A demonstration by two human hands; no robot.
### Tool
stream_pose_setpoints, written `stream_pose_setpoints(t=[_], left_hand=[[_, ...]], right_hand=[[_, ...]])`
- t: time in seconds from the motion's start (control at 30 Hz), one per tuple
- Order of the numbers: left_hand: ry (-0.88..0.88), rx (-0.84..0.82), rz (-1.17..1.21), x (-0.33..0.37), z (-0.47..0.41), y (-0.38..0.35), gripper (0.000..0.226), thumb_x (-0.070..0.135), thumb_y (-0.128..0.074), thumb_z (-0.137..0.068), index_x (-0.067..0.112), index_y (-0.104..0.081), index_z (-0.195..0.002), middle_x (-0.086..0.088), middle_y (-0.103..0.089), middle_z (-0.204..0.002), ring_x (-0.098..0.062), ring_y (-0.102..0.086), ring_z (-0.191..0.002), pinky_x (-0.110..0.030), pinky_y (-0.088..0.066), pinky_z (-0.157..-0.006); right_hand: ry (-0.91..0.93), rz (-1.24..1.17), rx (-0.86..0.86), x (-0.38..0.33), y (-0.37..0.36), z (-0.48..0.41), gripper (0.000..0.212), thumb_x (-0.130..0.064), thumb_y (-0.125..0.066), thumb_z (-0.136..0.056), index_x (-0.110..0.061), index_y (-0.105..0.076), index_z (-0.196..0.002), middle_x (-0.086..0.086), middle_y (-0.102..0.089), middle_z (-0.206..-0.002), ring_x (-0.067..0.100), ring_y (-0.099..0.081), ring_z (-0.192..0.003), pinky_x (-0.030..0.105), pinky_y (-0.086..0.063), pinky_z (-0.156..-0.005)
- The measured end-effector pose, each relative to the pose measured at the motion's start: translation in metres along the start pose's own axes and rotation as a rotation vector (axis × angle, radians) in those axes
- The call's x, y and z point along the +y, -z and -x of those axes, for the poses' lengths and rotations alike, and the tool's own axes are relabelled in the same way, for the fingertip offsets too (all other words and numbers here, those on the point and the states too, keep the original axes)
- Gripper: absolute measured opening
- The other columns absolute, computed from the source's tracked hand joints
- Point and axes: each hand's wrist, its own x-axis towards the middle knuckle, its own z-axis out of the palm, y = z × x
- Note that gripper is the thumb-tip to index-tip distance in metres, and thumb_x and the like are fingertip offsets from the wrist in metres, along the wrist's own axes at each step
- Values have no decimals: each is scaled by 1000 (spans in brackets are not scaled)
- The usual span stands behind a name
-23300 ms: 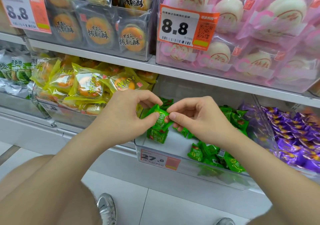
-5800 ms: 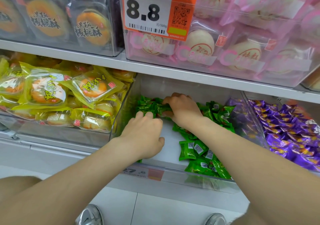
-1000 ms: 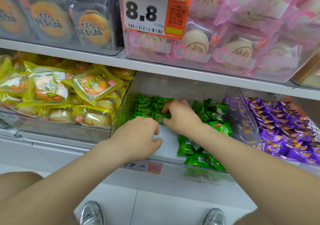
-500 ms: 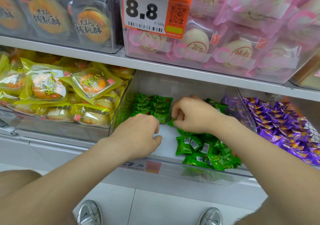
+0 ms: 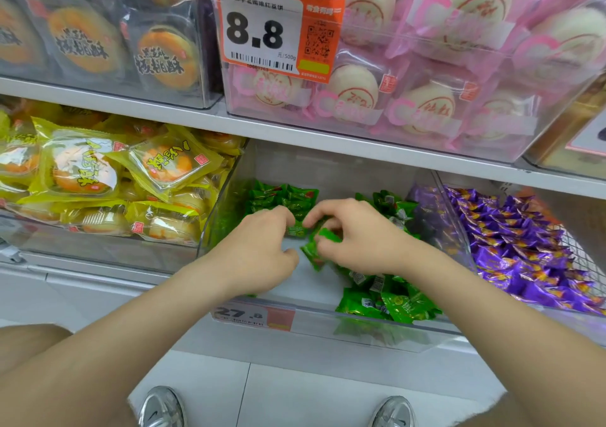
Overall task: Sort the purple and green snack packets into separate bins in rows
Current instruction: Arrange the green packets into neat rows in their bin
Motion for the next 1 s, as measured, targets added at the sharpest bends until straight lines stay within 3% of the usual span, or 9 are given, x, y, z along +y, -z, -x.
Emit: stream_pose_setpoints(t=[0.07,0.17,0.27,0.33,0.4,0.5,0.57,0.73,1.0], left_hand=[[93,-8,271,3,-1,3,45,38,-76,-91,27,-60,-131,5,-69,-116,-16,-72,-99,-35,-58,-90],[132,37,491,3,-1,9,17,29,-81,-92,22,-74,-106,3,-79,-81,-15,-78,-75,-43,-66,-81],[91,100,362,1,2,13,7,29,-82,-91,24,-76,-92,9,-77,-72,-5,-74,-66,-37,-65,-73],[52,104,274,1,4,12,8,30,-82,-91,25,-76,-92,13,-76,-71,3,-69,-61,-23,-59,-62],[40,109,171,3,6,10,16,34,-81,-91,26,-74,-103,13,-76,-81,6,-66,-67,-12,-48,-59],[59,51,-6,1,7,8,55,43,-80,-88,23,-61,-135,5,-68,-120,-12,-65,-102,-28,-52,-87],[86,4,-80,-2,8,7,67,48,-80,-86,19,-56,-141,0,-62,-131,-20,-61,-114,-35,-52,-96],[91,-105,-240,-5,9,3,56,57,-70,-90,14,-64,-125,-7,-59,-124,-28,-58,-116,-42,-50,-100],[16,-173,-325,-5,12,-2,55,58,-60,-96,20,-61,-135,-6,-55,-127,-28,-54,-121,-39,-46,-103]], right_hand=[[-17,-274,20,1,5,4,23,-14,-71,-94,-24,-71,-115,0,-79,-89,12,-74,-81,30,-61,-83],[-37,-486,47,-1,6,10,21,-12,-77,-94,-19,-75,-113,-1,-80,-95,13,-77,-91,31,-62,-88],[-14,-308,56,2,8,10,19,-27,-84,-89,-26,-81,-108,-5,-78,-85,9,-74,-79,28,-61,-81],[-2,-222,20,3,6,7,12,-27,-84,-89,-26,-83,-101,-9,-78,-82,6,-73,-76,26,-60,-77],[-42,-172,38,4,3,2,5,-25,-84,-88,-24,-82,-93,-9,-78,-78,4,-72,-71,26,-59,-75],[-77,76,124,11,-8,-9,7,-29,-81,-86,-23,-81,-89,-10,-75,-80,7,-69,-75,29,-56,-87],[-75,181,141,17,-19,-17,8,-29,-80,-84,-23,-80,-90,-9,-74,-84,14,-67,-82,36,-57,-89],[-78,243,93,16,-40,-33,11,-23,-74,-90,-20,-77,-100,8,-72,-98,29,-64,-100,41,-57,-86],[-8,296,134,16,-47,-45,20,-27,-67,-95,-20,-74,-112,9,-74,-104,33,-65,-102,44,-57,-87]])
